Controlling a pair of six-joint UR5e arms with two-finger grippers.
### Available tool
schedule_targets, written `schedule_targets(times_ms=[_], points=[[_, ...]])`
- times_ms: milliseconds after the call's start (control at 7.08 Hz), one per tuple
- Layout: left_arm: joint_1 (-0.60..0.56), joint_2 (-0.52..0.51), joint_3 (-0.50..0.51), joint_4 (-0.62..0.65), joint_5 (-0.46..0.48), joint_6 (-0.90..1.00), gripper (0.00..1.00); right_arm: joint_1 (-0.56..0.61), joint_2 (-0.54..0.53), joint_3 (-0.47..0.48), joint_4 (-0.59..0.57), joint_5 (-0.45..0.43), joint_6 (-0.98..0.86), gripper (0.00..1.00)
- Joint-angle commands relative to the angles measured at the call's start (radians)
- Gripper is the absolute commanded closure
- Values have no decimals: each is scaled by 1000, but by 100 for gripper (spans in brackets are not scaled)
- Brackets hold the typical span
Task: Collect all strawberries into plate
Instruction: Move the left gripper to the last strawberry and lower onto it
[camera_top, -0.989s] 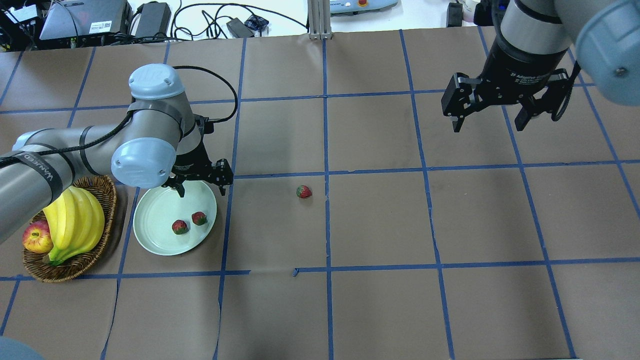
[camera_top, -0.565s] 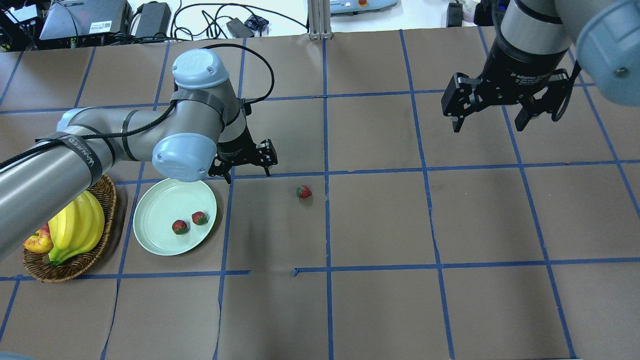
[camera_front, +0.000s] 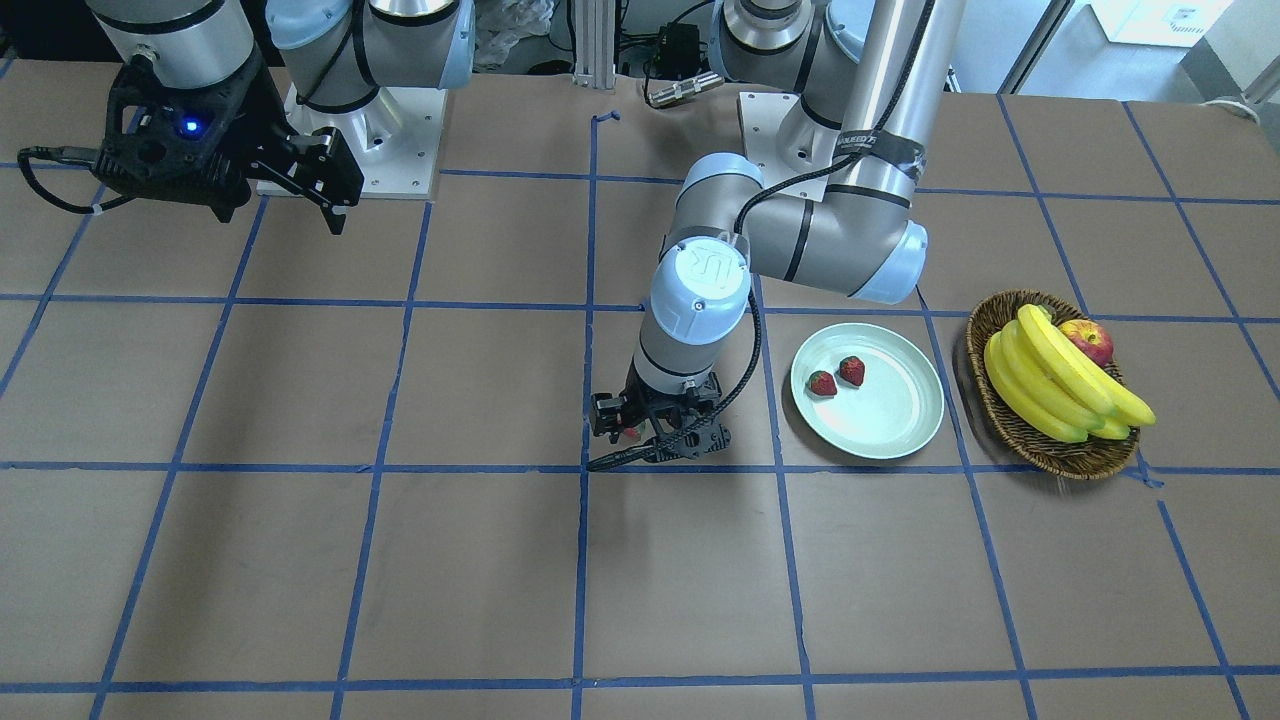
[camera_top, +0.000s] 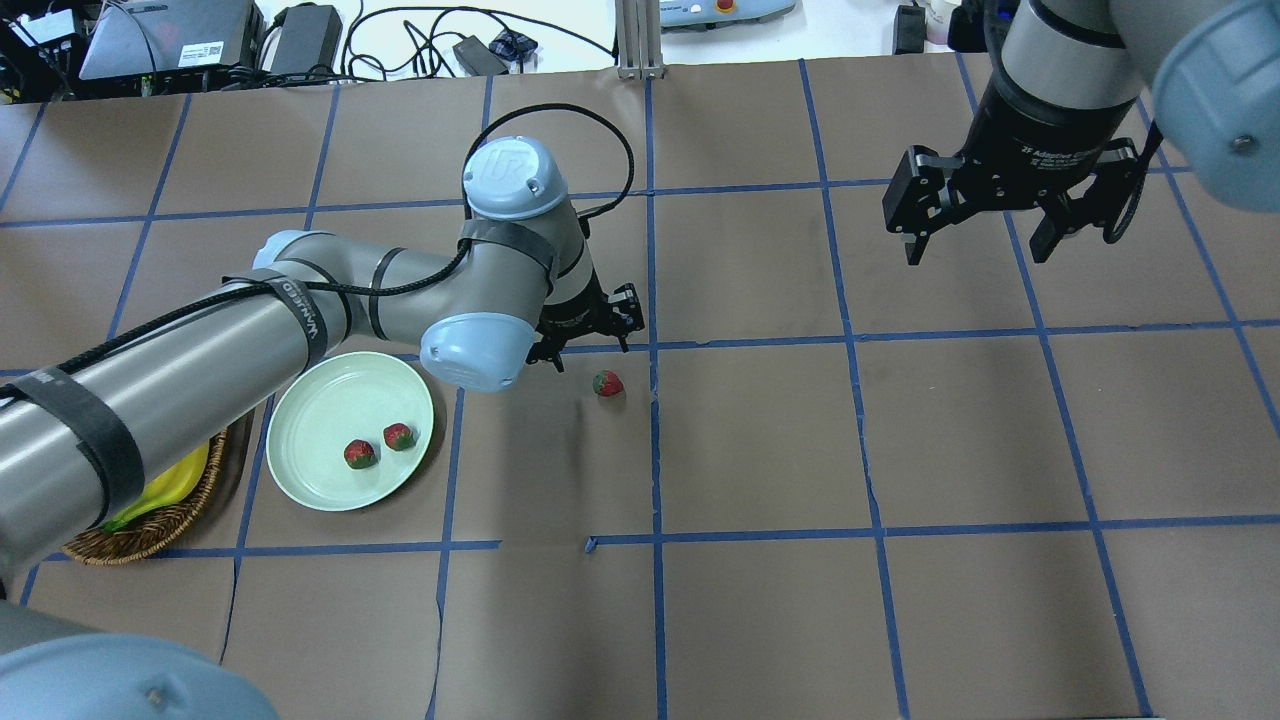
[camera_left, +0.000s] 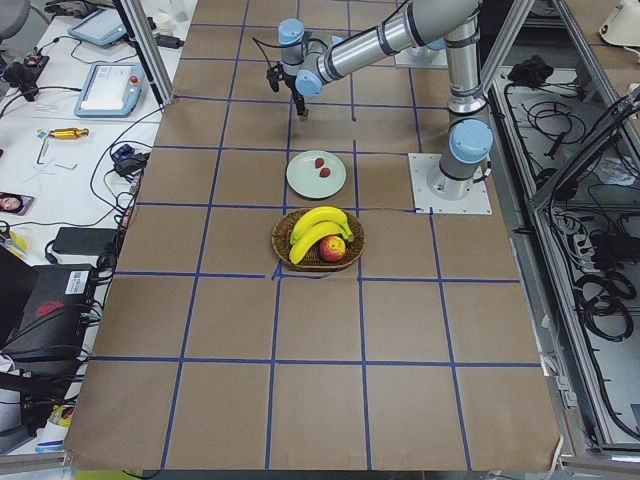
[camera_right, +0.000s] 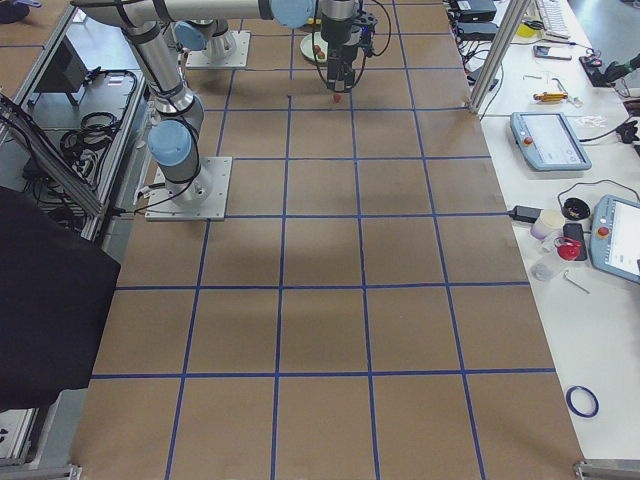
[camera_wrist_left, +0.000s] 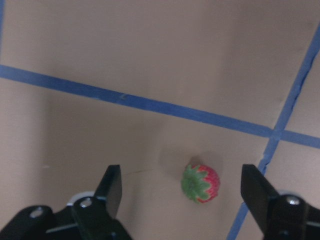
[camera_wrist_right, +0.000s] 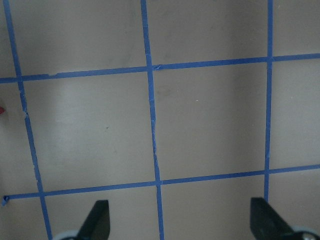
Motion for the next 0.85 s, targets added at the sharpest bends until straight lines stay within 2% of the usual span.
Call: schedule_targets(times_ms=[0, 141, 283, 565, 707], points=[[-26, -40, 2, -2, 3, -3, 22, 0, -1, 0, -1, -1, 1, 0], [-27, -49, 1, -3, 8, -2, 26, 0, 0, 0, -1, 1, 1, 0], [-30, -51, 1, -8, 15, -2, 37, 0, 0, 0, -1, -1, 1, 0], [-32, -49, 1, -9, 31, 0, 68, 0, 0, 0, -1, -1, 1, 0], [-32, -43, -1, -10, 32, 0, 78, 0, 0, 0, -1, 1, -1, 0]])
